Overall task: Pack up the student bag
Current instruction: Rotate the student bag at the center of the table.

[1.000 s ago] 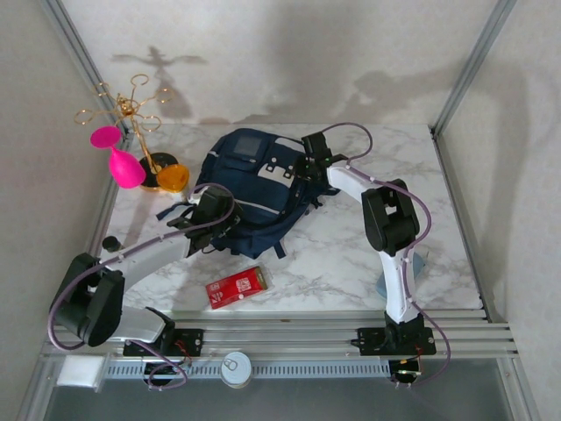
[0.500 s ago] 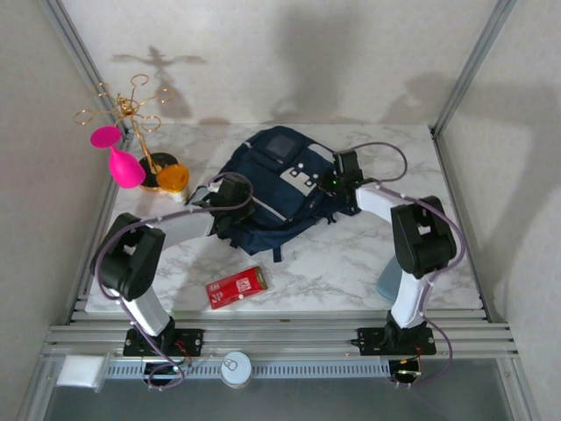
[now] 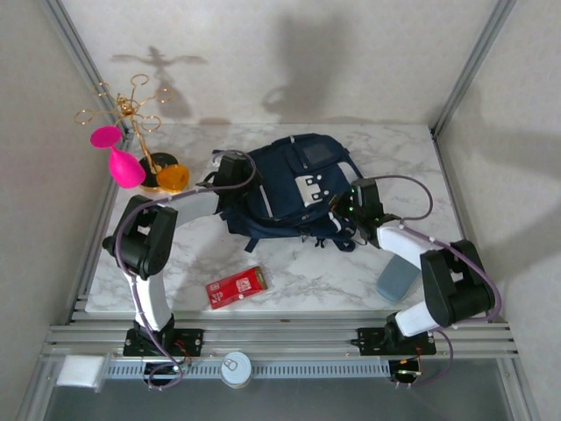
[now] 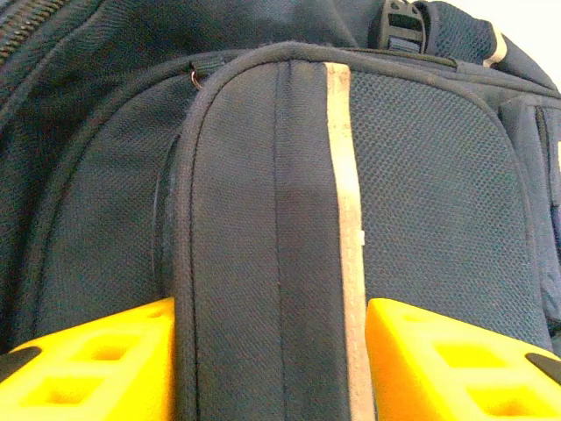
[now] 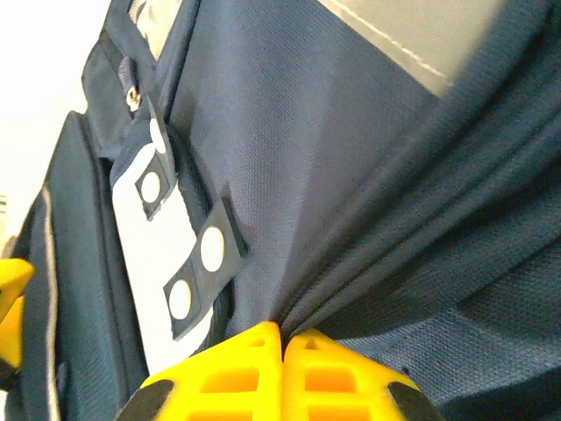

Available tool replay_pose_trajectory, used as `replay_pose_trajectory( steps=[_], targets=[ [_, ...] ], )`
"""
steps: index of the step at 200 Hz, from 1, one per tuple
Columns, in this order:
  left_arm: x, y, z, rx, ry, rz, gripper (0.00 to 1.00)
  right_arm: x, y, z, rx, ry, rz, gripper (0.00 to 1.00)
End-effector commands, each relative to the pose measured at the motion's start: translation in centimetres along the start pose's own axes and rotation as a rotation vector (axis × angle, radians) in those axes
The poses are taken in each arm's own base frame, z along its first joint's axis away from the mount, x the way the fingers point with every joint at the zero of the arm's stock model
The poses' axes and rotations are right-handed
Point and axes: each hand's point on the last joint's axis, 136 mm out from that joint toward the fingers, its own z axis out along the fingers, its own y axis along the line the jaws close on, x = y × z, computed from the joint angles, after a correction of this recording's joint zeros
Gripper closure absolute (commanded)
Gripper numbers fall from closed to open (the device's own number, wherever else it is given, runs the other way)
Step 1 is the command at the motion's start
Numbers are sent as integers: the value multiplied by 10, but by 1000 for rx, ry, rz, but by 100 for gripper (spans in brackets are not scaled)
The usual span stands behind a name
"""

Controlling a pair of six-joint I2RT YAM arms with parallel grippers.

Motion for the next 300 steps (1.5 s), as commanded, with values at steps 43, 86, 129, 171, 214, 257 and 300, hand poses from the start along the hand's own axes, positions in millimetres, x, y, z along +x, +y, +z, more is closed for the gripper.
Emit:
replay_pose_trajectory(
  steps=[43, 86, 129, 171, 214, 257, 300],
  targets=[
    [39, -41, -86, 100, 65, -37, 40, -9, 40, -25, -205, -49, 144, 100],
    [96, -61, -120, 108, 139, 66, 43, -22, 44, -30, -179, -92, 121, 100],
    [128, -102, -128, 149, 99, 444, 47, -15, 57, -30, -254, -45, 134, 100],
    [140, -111, -97, 40, 92, 711, 47, -20, 59, -35, -254, -62, 135, 99],
    [137, -118, -65, -64, 55, 610, 44, -25, 61, -38, -273, -91, 131, 100],
    [141, -126, -41, -118, 40, 537, 38, -26, 63, -32, -293, -95, 141, 100],
    [145, -96, -45, -223, 54, 548, 38, -41, 64, -30, -292, -145, 147, 100]
  ],
)
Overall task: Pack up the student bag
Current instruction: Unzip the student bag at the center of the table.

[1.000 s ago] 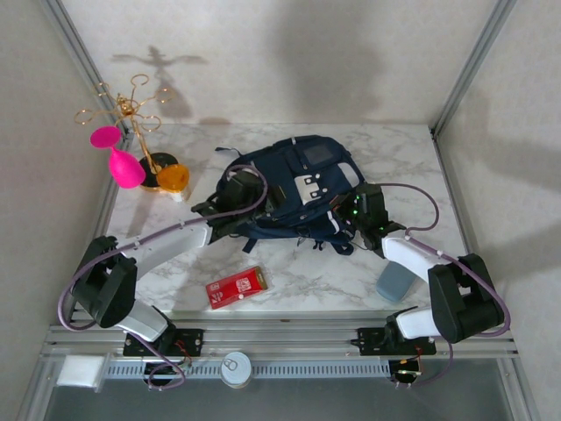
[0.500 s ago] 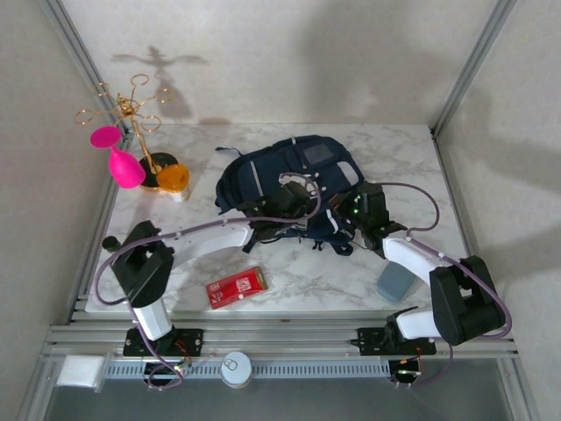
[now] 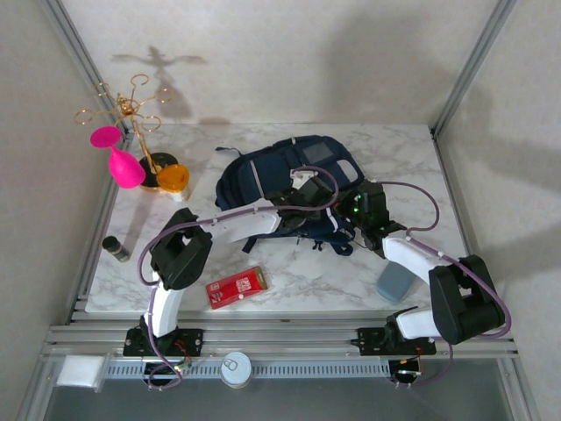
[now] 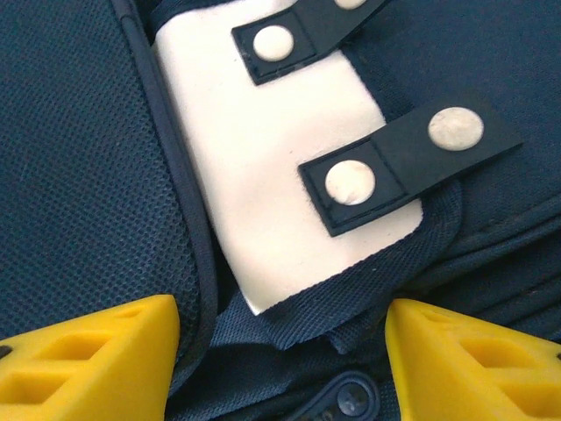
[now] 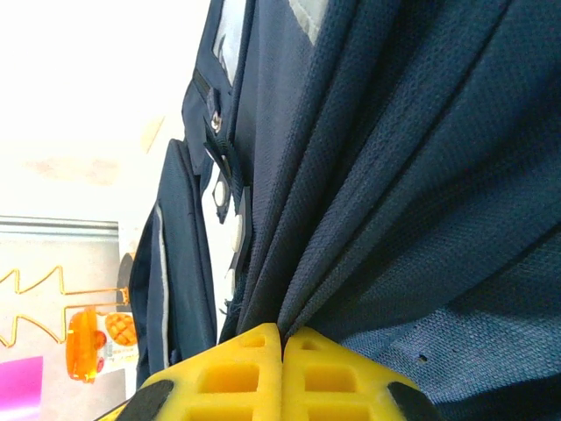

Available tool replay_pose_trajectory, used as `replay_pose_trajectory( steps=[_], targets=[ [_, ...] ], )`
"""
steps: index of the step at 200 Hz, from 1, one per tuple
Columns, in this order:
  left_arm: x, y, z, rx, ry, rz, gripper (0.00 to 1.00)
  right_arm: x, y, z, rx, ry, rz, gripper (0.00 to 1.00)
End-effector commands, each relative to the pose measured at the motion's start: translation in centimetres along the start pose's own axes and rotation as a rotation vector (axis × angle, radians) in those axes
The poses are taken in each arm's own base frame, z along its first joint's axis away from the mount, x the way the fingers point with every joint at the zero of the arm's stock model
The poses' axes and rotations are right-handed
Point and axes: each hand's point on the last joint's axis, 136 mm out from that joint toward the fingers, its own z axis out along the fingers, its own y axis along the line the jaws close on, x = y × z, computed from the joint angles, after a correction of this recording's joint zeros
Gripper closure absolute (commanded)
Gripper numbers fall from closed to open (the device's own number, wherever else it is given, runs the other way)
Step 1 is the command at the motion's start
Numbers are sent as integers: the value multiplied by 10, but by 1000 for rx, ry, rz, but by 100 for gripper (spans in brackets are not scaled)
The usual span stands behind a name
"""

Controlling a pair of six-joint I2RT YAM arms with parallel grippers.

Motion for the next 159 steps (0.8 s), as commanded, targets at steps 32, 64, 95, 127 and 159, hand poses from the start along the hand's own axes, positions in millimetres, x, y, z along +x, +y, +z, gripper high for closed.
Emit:
replay_pose_trajectory(
  steps=[32, 64, 95, 127, 159],
  targets=[
    [22, 64, -26, -225, 24, 21, 39, -39, 52, -1, -167, -122, -44, 100],
    [26, 98, -57, -297, 7, 0, 40, -45, 58, 1, -177, -139, -73, 100],
    [31, 118, -78, -310, -1, -52, 43, -44, 59, 3, -183, -131, -89, 100],
    [28, 84, -84, -147, 44, -99, 43, -40, 59, 3, -188, -117, -105, 100],
    [23, 67, -73, -113, 60, -71, 42, -42, 59, 2, -181, -122, -112, 100]
  ],
)
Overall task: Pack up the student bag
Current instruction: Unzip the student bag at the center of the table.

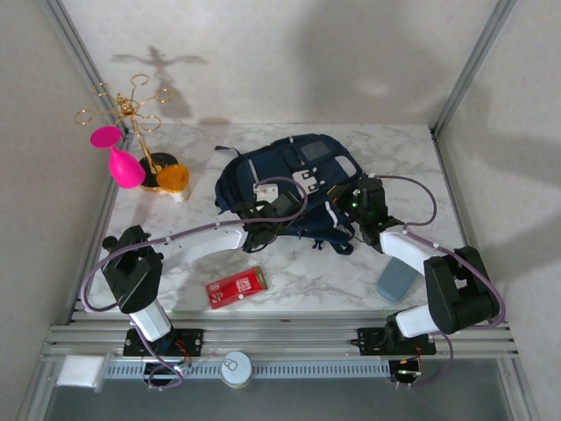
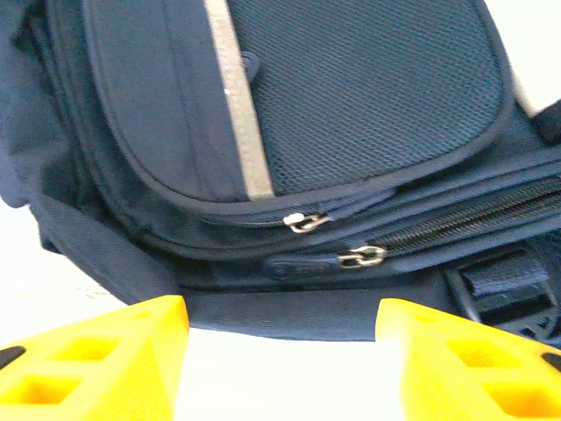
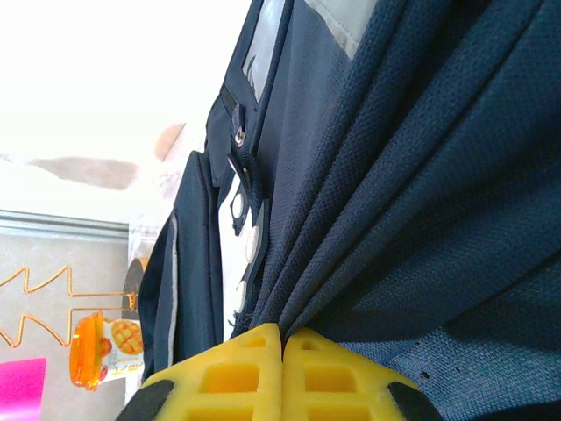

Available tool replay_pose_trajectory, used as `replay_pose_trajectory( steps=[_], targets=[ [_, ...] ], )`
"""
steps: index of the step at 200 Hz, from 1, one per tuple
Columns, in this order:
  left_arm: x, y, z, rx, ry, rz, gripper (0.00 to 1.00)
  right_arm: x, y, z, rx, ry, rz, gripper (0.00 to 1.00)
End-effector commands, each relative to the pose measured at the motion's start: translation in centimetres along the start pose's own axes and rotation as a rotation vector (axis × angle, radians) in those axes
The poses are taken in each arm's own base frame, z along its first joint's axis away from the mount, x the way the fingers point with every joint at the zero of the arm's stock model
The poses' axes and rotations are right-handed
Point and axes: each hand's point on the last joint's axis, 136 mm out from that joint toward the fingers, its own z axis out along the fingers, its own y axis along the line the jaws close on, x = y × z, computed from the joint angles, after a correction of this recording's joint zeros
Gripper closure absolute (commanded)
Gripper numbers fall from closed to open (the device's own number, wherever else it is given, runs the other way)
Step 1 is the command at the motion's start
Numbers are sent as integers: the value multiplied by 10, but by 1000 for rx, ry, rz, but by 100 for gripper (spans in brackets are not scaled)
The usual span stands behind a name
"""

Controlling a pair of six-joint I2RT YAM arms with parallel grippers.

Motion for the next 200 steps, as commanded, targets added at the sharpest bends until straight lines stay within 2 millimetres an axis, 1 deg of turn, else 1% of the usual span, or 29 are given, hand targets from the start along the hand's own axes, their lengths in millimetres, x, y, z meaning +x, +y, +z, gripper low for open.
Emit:
replay_pose_trajectory(
  steps=[1, 20, 32, 45, 58, 66, 76, 88, 97, 108, 125, 135, 147, 164, 178, 186, 192, 200],
  targets=[
    [-6, -18, 0, 40, 19, 15, 42, -31, 46, -7, -136, -98, -57, 100],
    [-5, -22, 9, 11, 28, 117, 42, -30, 46, -6, -136, -82, -60, 100],
    [-2, -18, 15, 2, 32, 151, 43, -31, 43, -6, -131, -83, -43, 100],
    [8, -10, 16, -9, 53, 128, 49, -34, 43, -6, -158, -72, -7, 100],
    [23, -15, 14, 53, 72, 113, 51, -38, 43, -5, -178, -62, 21, 100],
    [31, -15, 15, 80, 78, 95, 52, -42, 40, -3, -176, -56, 36, 100],
    [39, -13, 20, 108, 85, 60, 56, -47, 38, -2, -181, -41, 65, 100],
    [49, -21, 25, 177, 111, 27, 58, -51, 36, -2, -185, -24, 88, 100],
    [52, -30, 25, 232, 113, -1, 58, -51, 33, -2, -160, -21, 75, 100],
    [54, -34, 27, 271, 107, -27, 58, -47, 27, -4, -112, -15, 45, 88],
    [52, -32, 29, 281, 94, -46, 59, -38, 11, -9, -32, 11, 1, 71],
    [49, -31, 26, 294, 84, -57, 59, -36, 3, -14, 25, 20, -35, 62],
    [41, -31, 16, 325, 58, -66, 58, -32, -7, -22, 85, 26, -81, 53],
    [24, -21, 0, 348, 18, -98, 57, -27, -12, -31, 133, 42, -150, 42],
    [5, -12, -17, 380, -24, -129, 56, -18, -8, -33, 147, 76, -231, 38],
    [-6, -7, -25, 397, -47, -147, 53, -10, 1, -32, 124, 112, -293, 36],
    [-14, -2, -29, 407, -58, -161, 52, -5, 8, -30, 107, 130, -348, 34],
    [-22, 5, -28, 407, -63, -179, 51, 4, 18, -26, 93, 156, -430, 33]
  ],
)
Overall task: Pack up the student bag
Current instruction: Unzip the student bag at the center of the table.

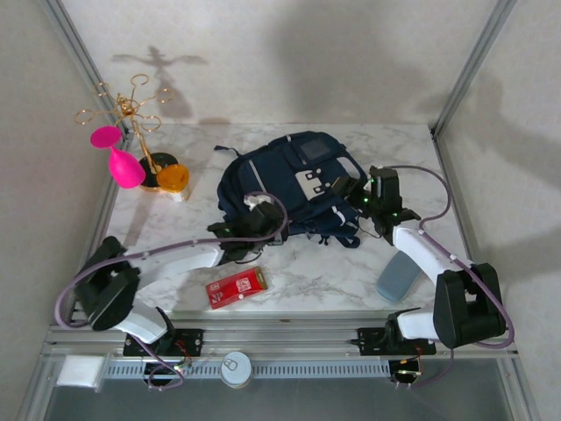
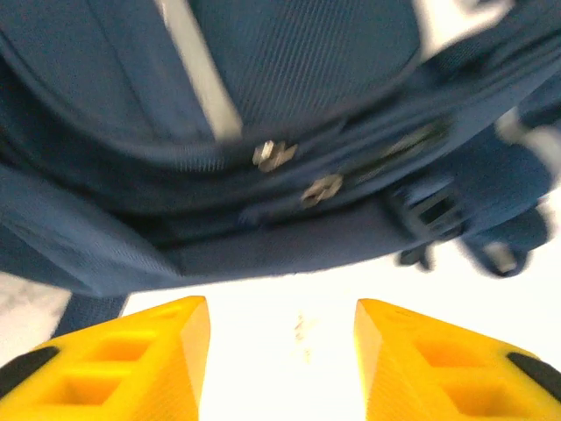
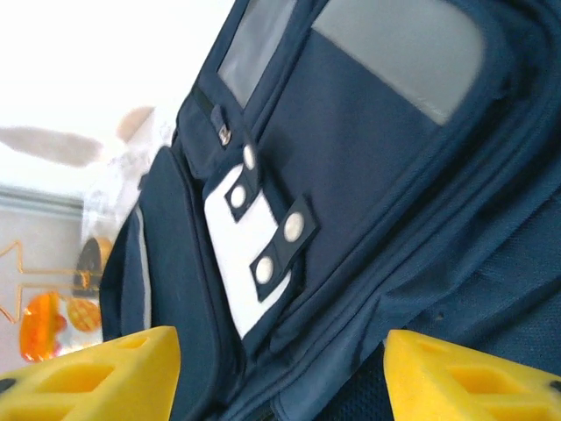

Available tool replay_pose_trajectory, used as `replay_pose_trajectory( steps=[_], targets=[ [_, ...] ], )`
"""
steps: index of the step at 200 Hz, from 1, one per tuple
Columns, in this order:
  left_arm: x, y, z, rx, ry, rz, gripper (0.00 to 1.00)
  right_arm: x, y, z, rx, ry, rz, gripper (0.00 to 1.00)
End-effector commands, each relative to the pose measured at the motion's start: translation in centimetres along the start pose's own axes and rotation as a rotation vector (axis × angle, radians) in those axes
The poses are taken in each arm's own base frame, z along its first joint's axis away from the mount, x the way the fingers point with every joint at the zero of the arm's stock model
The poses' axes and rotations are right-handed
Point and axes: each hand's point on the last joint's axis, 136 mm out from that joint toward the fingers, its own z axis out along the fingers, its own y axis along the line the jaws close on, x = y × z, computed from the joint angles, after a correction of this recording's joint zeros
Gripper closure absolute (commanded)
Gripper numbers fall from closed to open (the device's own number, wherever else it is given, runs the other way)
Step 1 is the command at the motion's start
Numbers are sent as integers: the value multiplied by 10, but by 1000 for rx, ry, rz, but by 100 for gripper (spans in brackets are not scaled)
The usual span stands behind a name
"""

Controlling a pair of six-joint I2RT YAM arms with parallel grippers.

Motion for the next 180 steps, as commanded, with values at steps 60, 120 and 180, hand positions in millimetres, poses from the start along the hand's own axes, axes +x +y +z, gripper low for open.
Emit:
replay_pose_trajectory(
  steps=[60, 120, 180],
  targets=[
    [-19, 57, 23, 5, 10, -163, 65, 73, 92, 31, -219, 148, -905, 29],
    [13, 101, 29, -66, 48, -215, 74, 130, 109, 63, -377, 205, -1401, 25],
    [21, 110, 35, -60, 71, -244, 76, 142, 101, 94, -307, 169, -1665, 24]
  ],
)
